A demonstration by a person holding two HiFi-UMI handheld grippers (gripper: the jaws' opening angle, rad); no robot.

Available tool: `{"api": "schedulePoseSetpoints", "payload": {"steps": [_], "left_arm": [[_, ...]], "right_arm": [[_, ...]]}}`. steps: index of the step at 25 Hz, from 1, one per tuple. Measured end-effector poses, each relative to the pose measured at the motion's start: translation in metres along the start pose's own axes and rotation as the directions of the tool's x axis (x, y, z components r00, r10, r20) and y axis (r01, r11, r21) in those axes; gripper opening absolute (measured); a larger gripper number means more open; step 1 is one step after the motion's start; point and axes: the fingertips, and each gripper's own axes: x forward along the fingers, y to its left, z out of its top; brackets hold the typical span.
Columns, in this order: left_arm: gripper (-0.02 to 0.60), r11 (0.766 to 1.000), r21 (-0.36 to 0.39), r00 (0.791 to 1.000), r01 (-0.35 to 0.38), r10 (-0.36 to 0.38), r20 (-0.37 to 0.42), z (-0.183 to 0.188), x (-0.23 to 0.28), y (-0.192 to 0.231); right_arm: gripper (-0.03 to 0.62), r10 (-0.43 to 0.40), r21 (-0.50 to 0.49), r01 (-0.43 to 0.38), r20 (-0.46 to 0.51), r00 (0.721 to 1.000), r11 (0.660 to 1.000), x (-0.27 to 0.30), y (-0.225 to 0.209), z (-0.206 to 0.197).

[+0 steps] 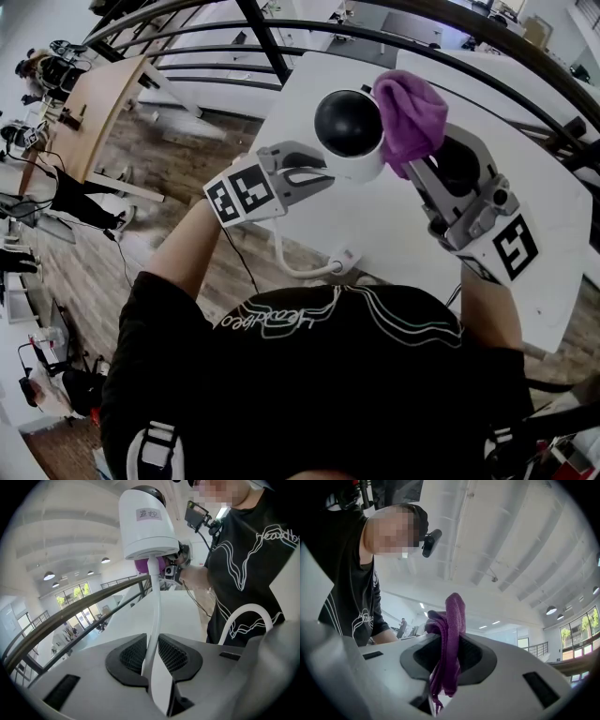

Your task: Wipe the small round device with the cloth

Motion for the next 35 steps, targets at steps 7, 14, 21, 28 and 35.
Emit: {"api": "schedulePoseSetpoints", "payload": {"steps": [7, 14, 21, 28, 35], "left_arm": [[0.072, 1.000, -0.010, 0.999, -0.030, 0.030, -0.013, 0.003, -0.005, 0.002], [0.075, 0.998, -0.014, 0.998, -0.057, 0.057, -0.028, 0.002, -0.003, 0.001], [0.077, 0.997, -0.016, 0.996, -0.073, 0.072, -0.046, 0.005, -0.003, 0.002], [0.077, 0.996, -0.013, 0.995, -0.087, 0.087, -0.044, 0.000, -0.005, 0.000], [0.077, 0.995, -0.012, 0.994, -0.101, 0.100, -0.038, -0.003, -0.003, 0.002]], "right_arm": [[0.072, 0.050, -0.054, -0.051, -0.030, 0.998, 0.997, 0.000, 0.014, 0.007], [0.072, 0.107, -0.097, -0.111, -0.043, 0.993, 0.989, -0.004, 0.026, 0.007], [0.072, 0.173, -0.171, -0.187, -0.094, 0.980, 0.967, -0.008, 0.037, 0.001], [0.072, 0.236, -0.211, -0.270, -0.169, 0.957, 0.939, -0.013, 0.059, -0.022], [0.072, 0.278, -0.175, -0.311, -0.191, 0.941, 0.934, -0.018, 0.067, -0.042]]}}
